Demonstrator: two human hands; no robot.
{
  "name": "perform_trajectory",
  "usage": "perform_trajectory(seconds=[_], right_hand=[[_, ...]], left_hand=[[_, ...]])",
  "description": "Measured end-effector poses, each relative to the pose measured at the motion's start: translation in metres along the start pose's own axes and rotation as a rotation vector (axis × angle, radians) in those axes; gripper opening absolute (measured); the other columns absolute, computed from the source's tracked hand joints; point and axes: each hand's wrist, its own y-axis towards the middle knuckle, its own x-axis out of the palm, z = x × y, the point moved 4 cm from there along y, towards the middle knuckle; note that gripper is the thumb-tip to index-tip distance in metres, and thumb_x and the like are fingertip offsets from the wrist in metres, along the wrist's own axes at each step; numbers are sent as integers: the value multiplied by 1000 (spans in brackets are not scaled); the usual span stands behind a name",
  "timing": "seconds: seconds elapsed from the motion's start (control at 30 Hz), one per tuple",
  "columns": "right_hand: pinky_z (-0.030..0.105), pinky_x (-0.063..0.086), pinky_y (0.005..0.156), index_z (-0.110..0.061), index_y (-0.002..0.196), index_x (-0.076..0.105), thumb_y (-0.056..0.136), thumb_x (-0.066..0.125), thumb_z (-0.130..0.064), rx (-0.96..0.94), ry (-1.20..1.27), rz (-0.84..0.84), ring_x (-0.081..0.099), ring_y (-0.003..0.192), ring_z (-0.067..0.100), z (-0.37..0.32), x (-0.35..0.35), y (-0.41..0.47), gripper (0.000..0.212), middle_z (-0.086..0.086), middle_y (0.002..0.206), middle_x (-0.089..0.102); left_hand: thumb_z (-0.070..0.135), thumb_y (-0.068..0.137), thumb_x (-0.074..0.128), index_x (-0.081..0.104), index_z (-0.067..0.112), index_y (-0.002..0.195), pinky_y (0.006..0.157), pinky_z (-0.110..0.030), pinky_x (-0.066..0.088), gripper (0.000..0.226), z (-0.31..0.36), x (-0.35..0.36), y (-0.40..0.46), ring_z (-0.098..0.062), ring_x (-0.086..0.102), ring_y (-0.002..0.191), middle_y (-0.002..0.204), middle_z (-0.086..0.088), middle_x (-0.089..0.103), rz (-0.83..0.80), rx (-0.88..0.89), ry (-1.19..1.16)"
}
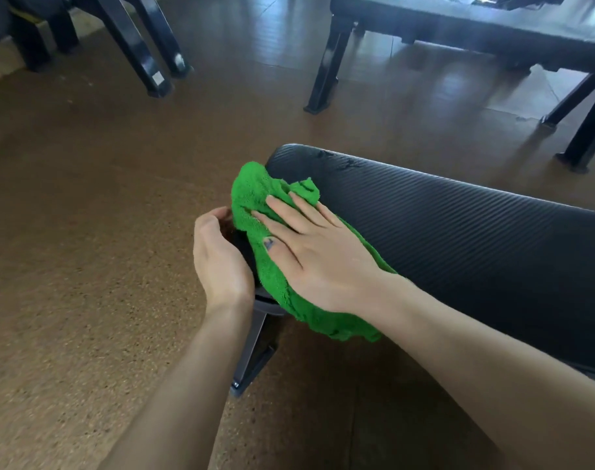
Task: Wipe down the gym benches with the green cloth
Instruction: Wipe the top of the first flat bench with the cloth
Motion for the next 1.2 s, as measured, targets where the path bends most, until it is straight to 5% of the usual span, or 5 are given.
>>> perform_trajectory(seconds=[0.2, 0.37, 0.67, 1.0, 1.2], right_hand=[[46, 7, 129, -34, 164, 18, 109, 11, -48, 250, 0, -51, 8, 160, 22, 86, -19, 84, 57, -2, 173, 12], [49, 26, 117, -25, 154, 37, 107, 13, -47, 562, -14, -35, 39, 143, 35, 118, -22, 110, 58, 12, 157, 40], [45, 2, 129, -35, 165, 16, 107, 13, -53, 132, -18, 7, 1, 160, 21, 50, -13, 12, 60, -7, 173, 10], [49, 2, 128, -34, 165, 13, 107, 12, -51, 332, -35, -21, 1, 160, 27, 81, -15, 80, 60, 1, 174, 6], [51, 13, 124, -33, 138, 60, 107, 20, -44, 79, -46, -22, 21, 153, 28, 16, 0, 129, 51, -1, 157, 44]], left_hand=[[12, 102, 45, 64, 16, 113, 72, -6, 47, 23, -2, 2, 2, 14, 59, 82, 105, 8, 67, 5, 143, 65], [9, 99, 47, 66, 19, 110, 77, -11, 48, 24, -3, 2, 5, 10, 60, 86, 104, 10, 68, 48, 201, 126], [10, 99, 43, 68, 18, 110, 74, -13, 46, 28, 0, 2, 2, 15, 57, 78, 100, 14, 66, 35, 176, 143], [15, 94, 44, 71, 24, 97, 79, -28, 49, 29, -3, 5, 2, 2, 59, 82, 91, 16, 68, 74, 168, 169], [10, 95, 46, 70, 18, 99, 78, -19, 45, 26, -1, 1, 6, 7, 56, 78, 89, 15, 67, 56, 223, 191]])
